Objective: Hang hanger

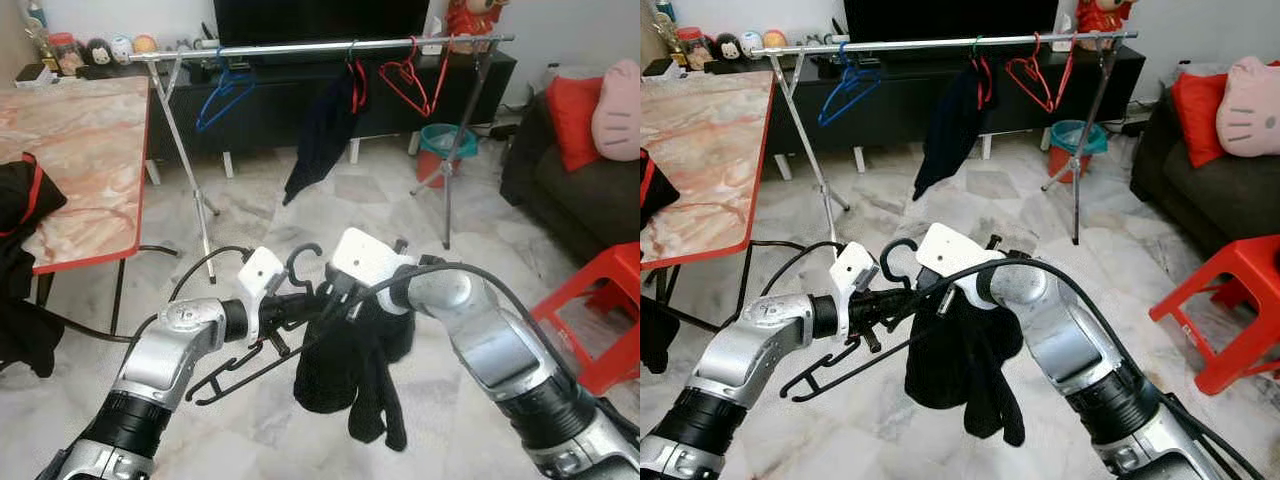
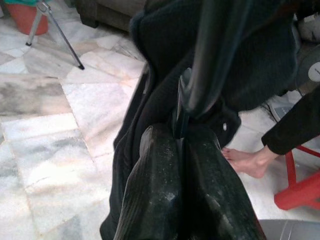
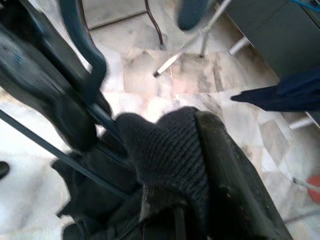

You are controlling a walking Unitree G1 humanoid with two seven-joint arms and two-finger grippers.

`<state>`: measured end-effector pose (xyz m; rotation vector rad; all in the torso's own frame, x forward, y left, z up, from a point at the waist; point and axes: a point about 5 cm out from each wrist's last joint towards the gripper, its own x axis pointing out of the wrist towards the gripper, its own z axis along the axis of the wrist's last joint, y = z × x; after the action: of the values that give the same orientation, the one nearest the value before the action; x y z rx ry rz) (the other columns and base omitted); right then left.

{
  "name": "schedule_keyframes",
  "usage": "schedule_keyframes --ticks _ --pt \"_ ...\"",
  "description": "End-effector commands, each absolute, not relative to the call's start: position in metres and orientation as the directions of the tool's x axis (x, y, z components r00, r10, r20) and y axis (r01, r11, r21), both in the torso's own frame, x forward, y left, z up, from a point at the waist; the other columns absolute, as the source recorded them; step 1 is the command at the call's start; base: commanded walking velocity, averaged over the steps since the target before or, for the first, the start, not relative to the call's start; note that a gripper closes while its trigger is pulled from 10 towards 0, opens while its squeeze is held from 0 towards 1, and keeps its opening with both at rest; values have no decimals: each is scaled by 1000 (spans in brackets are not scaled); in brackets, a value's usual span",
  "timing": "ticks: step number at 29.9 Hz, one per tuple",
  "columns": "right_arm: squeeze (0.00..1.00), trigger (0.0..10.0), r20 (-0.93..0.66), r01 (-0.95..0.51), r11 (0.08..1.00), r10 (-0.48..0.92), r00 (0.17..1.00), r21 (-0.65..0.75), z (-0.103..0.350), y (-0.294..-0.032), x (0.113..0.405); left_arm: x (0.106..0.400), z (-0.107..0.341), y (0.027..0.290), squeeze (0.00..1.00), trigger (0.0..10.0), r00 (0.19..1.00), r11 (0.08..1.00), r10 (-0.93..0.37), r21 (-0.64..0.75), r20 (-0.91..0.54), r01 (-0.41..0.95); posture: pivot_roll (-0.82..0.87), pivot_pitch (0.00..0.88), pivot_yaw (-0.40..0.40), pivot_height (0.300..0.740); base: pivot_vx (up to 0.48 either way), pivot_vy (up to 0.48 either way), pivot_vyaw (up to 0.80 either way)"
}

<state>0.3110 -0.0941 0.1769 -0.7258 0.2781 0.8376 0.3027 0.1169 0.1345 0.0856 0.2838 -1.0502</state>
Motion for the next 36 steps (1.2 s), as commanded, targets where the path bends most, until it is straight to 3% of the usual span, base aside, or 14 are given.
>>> schedule_keyframes --ticks 1,5,11,17,25,36 --pt "0 10000 -472 -769 412 616 631 -489 182 -88 306 300 137 113 0 10000 441 470 -857 -53 -266 881 -155 0 -39 740 0 0 0" --pt "0 10000 -484 -817 324 679 552 -477 182 -91 297 293 140 110 0 10000 392 420 -886 -70 -245 905 -154 0 -38 740 0 0 0" --pt "0 10000 -549 -789 334 578 604 -516 175 -131 306 286 139 113 0 10000 337 366 -905 -72 -257 928 -155 0 -37 740 0 0 0" --pt "0 10000 -602 -832 277 585 543 -481 169 -145 298 283 141 114 0 10000 312 341 -915 -76 -255 937 -155 0 -35 740 0 0 0" --pt "0 10000 -616 -902 166 680 398 -400 161 -131 284 283 142 111 0 10000 305 333 -920 -83 -245 939 -153 0 -31 740 0 0 0" --pt "0 10000 -480 -923 49 843 243 -381 186 -98 263 293 142 114 0 10000 387 411 -889 -58 -244 910 -153 0 -30 740 0 0 0"
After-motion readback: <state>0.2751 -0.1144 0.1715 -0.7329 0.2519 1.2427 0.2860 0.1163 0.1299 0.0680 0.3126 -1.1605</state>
